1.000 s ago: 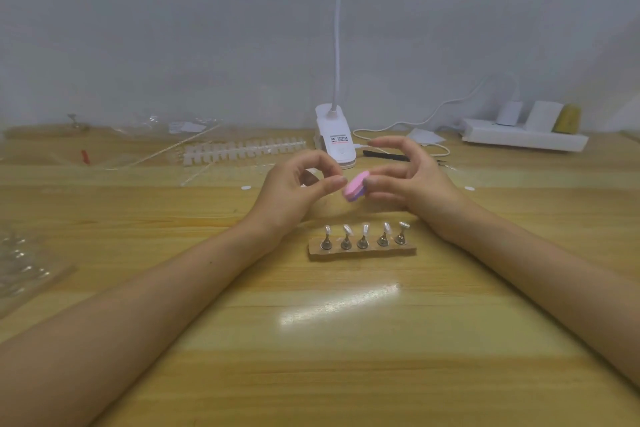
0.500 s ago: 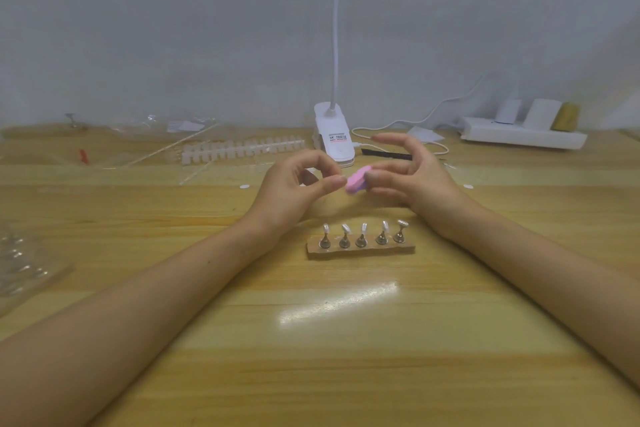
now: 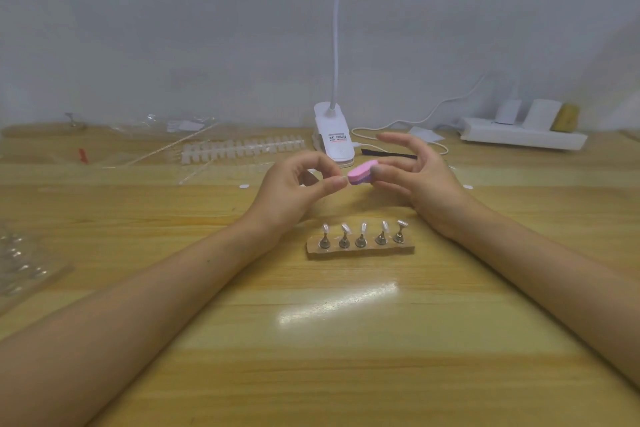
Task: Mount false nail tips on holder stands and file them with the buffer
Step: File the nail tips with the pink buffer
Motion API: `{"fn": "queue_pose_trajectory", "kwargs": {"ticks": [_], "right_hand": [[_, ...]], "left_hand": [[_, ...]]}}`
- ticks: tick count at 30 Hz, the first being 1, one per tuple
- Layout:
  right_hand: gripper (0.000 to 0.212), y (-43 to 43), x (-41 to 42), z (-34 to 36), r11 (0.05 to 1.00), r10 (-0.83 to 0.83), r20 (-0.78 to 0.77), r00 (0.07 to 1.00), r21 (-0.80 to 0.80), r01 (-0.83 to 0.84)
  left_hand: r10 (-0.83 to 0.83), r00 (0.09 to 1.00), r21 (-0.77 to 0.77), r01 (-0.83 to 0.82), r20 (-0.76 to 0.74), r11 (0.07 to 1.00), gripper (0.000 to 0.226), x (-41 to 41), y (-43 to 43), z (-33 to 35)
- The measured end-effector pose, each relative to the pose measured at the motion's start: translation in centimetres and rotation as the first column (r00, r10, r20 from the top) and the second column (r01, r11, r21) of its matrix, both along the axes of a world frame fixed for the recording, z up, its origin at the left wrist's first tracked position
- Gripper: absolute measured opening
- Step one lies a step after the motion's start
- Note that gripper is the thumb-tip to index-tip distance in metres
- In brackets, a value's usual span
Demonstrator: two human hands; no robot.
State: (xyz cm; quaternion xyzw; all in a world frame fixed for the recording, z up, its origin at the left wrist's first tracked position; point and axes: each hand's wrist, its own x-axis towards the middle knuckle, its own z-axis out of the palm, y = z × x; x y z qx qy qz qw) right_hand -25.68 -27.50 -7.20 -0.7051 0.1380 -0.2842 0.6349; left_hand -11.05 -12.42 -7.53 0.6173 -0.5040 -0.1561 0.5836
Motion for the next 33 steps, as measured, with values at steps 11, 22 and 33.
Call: {"fn": "queue_pose_trajectory", "kwargs": {"ticks": [11,22,33], "right_hand": [[0.057,0.43,0.09,-0.08,0.985,0.129,-0.083,0.988,-0.104,-0.137],[0.052,-0.04,0.26,-0.21,1.0,0.003,0.015,1.0,-0.013,-0.003],[0.057,0.18,0.34,-0.36,0.979,0.181,-0.083,0.98,-0.08,-0.188]], "left_hand": [[0.0,1.0,-0.005,-0.001,-0.022,1.0,0.011,0.01,0.08,0.03],[-0.002,1.0,-0.005,0.002,-0.013,1.0,0.013,0.14,-0.09,-0.19],[0.004,1.0,-0.004,-0.004,0.027,1.0,0.013,0.27,-0.17,-0.32]]}}
